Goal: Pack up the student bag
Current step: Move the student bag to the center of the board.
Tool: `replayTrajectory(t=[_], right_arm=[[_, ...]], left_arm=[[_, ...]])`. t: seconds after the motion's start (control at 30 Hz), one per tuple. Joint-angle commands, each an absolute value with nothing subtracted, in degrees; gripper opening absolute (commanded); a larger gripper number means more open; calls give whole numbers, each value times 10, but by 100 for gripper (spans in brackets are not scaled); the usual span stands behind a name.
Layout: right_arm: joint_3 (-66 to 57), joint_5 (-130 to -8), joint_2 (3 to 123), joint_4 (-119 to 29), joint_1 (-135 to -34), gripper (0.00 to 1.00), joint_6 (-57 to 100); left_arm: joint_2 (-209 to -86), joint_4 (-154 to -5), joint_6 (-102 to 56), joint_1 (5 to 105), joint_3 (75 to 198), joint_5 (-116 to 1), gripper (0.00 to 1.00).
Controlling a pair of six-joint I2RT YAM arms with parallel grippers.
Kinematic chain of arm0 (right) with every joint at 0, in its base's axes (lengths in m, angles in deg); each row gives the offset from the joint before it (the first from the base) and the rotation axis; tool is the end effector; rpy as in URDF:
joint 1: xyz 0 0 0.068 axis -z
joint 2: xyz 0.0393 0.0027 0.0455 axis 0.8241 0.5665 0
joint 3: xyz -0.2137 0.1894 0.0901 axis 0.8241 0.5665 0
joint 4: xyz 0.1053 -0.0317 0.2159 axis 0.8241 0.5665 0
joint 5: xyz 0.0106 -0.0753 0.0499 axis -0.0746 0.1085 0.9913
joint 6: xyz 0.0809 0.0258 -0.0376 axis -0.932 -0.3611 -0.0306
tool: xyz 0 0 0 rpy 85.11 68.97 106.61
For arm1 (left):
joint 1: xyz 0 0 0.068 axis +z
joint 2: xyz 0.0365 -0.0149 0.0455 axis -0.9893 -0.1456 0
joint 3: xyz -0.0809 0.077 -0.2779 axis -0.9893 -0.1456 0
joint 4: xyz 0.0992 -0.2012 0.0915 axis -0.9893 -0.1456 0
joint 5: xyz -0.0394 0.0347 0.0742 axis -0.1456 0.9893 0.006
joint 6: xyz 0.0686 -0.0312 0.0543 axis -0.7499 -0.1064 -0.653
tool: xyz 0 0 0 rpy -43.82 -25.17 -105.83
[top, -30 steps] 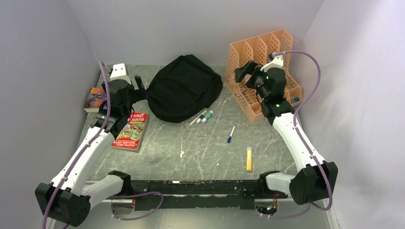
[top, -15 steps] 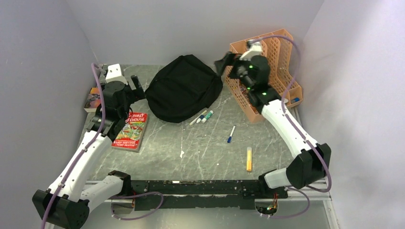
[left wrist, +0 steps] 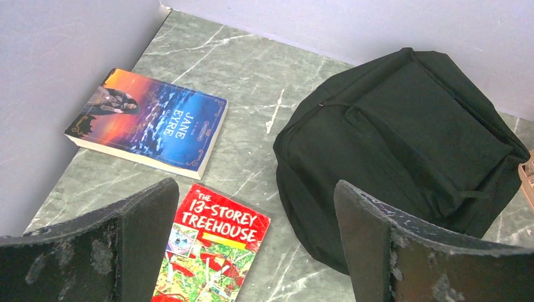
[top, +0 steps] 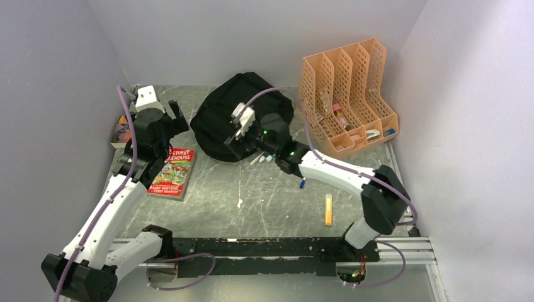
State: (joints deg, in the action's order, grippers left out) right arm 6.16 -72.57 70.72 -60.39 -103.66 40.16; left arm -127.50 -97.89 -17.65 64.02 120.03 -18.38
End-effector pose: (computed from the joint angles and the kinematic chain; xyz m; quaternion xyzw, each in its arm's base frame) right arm 0.2616 0.3010 0.3459 -0.3994 0.6464 0.2276 0.6090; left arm 0.2198 -0.0247 0.3760 -0.1564 0.7693 0.0294 0.6188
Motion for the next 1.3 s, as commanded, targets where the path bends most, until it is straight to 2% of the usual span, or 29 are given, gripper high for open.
replayTrajectory(t=[0.0, 0.17, 0.47, 0.7, 0.9, 1.0, 1.1, 1.17, 1.27], right_arm=[[77, -678, 755, -658, -1057, 97, 518], [40, -674, 832, -631, -1069, 94, 536], [-14, -717, 956, -662, -1082, 98, 595], [-75, -739, 1030, -632, -1083, 91, 635], [-98, -762, 1069, -642, -1080, 73, 660], [-117, -786, 1086, -637, -1079, 55, 666], [-114, -797, 1084, -661, -1077, 41, 668], [-121, -800, 1080, -655, -1075, 24, 672], [-138, -798, 1066, -636, -1070, 8, 670]], left_arm=[[-1265, -985, -171, 642, 1223, -172, 98], [-1262, -985, -172, 642, 1222, -173, 98], [-1262, -984, -176, 642, 1221, -177, 98], [-1266, -984, -178, 642, 1221, -174, 98], [-1267, -984, -178, 642, 1221, -176, 98], [-1267, -984, -179, 642, 1221, -173, 98], [-1268, -985, -180, 642, 1221, -172, 98], [-1270, -985, -180, 642, 1222, -169, 98], [-1275, -986, -177, 642, 1222, -168, 98]])
